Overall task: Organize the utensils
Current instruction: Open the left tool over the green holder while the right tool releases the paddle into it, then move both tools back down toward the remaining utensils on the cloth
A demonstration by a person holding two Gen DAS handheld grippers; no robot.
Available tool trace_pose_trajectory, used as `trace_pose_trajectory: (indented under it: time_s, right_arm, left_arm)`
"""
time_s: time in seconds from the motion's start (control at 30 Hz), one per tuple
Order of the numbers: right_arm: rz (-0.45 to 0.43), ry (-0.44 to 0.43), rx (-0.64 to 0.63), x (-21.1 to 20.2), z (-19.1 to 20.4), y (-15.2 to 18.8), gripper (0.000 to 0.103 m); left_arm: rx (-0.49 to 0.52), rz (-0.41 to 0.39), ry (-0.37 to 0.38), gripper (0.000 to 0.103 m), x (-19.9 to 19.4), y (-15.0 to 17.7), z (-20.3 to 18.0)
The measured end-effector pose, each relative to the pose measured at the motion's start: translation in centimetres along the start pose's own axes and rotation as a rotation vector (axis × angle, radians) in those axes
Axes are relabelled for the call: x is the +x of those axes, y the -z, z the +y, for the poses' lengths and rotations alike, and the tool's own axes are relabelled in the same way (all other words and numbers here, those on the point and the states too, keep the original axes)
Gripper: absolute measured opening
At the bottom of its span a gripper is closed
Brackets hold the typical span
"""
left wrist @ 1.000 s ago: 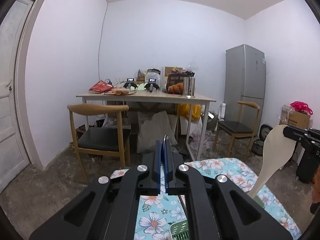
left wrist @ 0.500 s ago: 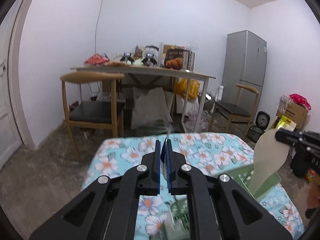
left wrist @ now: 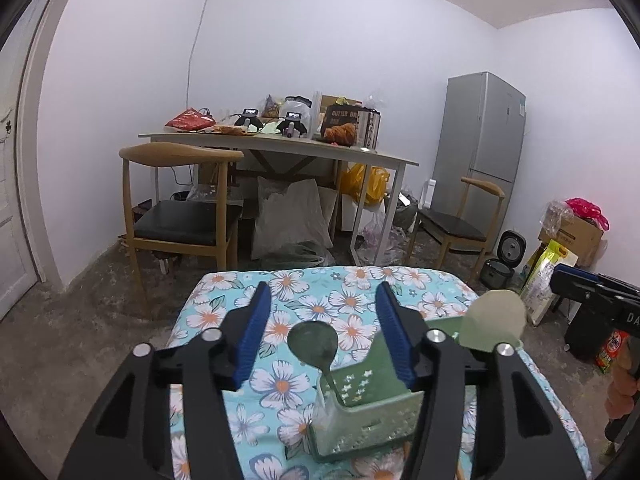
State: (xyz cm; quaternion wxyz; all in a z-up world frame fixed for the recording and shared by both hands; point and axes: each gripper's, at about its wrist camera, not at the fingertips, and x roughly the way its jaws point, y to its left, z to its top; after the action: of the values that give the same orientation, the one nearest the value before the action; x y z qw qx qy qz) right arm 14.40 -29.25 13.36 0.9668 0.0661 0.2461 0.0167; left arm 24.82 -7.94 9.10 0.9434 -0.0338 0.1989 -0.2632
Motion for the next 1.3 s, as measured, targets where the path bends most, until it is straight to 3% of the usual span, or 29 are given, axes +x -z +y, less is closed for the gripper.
trace_pose_trajectory:
  time_s: [0.07,0.23,0.3,0.4,0.57,0.7,0.83,0.9,0.97,1.17,1.3]
  right_arm:
    - [-0.017,-0.005,0.015,-1.7,-0.1,0.4,0.047]
    - [-0.024,-0.039,0.048,-5.5,-0.3,2.2,0.074]
    - [-0.004,-0.050,0.059,-6.6,0.1,4.0,0.087]
    - [0.059,-0.024,0.056,-7.2,1.0,6.9,0.095]
    - [0.225,0.046,0.058,-7.0,2.5,13.0,0.095]
    - [0.365,0.090,0.096,-6.5,2.3,17.7,0.095]
    - [0.457,0.118,0.157,-5.7,1.5,20.2,0.095]
    - [0.487,0.141,0.167,-5.1,1.1,21.2,0.095]
    - [0.519,0.155,0.172,-4.5,0.9,22.2,0.095]
    - [0.527,0.174,0.121,-3.9,1.2,23.1,0.095]
    - [0.529,0.141,0.132,-4.0,0.9,23.1,0.095]
  left_arm:
    - [-0.005,-0.006,0.008,0.060,-1.5,0.1,0.1]
    - [0.009,0.012,0.024,0.073,-5.7,1.5,0.1]
    - [0.020,0.037,0.029,0.076,-7.1,2.5,-0.2]
    - [0.016,0.087,0.035,0.081,-8.3,4.5,-0.5]
    - [-0.035,0.266,0.006,0.082,-8.0,9.7,-1.2]
    - [-0.098,0.467,-0.025,0.082,-6.1,14.7,-1.2]
    - [-0.155,0.592,-0.053,0.082,-4.9,18.1,-0.5]
    - [-0.192,0.572,-0.045,0.085,-5.2,18.6,0.0]
    - [-0.206,0.575,-0.031,0.098,-5.4,18.8,0.0]
    - [-0.241,0.571,0.018,0.098,-5.6,18.8,0.5]
    - [-0.301,0.545,0.047,0.098,-5.8,18.7,1.3]
